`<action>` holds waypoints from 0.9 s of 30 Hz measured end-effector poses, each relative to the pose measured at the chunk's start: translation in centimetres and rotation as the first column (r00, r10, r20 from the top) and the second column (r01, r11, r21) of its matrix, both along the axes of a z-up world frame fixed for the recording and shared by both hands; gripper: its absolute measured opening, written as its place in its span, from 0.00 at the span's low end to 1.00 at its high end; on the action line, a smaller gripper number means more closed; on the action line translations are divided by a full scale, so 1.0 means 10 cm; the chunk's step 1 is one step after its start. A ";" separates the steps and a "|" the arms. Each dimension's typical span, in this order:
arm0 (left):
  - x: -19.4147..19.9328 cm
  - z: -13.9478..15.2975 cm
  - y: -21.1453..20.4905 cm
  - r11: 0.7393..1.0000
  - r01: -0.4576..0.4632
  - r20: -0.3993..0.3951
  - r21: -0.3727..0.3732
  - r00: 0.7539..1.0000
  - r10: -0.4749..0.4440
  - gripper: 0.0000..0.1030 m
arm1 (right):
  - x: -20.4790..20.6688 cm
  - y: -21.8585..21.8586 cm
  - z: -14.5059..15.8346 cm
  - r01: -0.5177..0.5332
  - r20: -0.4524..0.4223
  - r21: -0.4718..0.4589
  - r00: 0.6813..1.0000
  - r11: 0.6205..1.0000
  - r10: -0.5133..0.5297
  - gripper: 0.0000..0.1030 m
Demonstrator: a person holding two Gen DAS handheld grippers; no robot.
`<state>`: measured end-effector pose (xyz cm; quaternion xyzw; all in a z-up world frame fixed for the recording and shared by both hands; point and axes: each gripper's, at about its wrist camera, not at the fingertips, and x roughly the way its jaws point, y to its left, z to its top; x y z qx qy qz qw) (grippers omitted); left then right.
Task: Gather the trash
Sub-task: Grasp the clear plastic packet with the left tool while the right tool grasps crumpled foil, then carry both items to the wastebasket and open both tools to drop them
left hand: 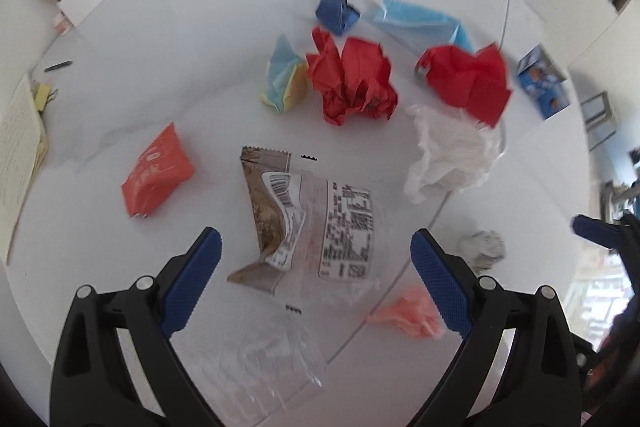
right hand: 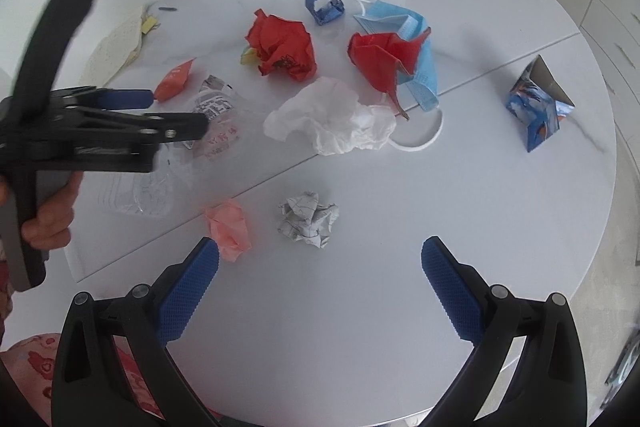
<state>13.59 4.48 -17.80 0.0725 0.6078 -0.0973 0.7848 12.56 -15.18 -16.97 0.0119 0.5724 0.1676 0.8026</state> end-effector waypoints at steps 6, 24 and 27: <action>0.20 -0.21 -0.03 0.999 0.008 -0.063 0.036 0.998 -0.006 0.43 | 0.11 0.03 -0.11 0.027 -0.017 0.007 0.999 1.000 -0.027 0.98; -0.08 0.35 0.25 0.997 -0.021 0.037 -0.079 0.999 0.024 0.35 | 0.28 0.16 -0.32 -0.023 -0.087 -0.008 0.996 1.000 0.022 0.36; -0.22 0.50 0.15 0.995 -0.005 0.051 -0.097 0.999 0.010 0.35 | 0.18 -0.10 -0.11 0.011 -0.052 0.019 0.999 1.000 -0.010 0.36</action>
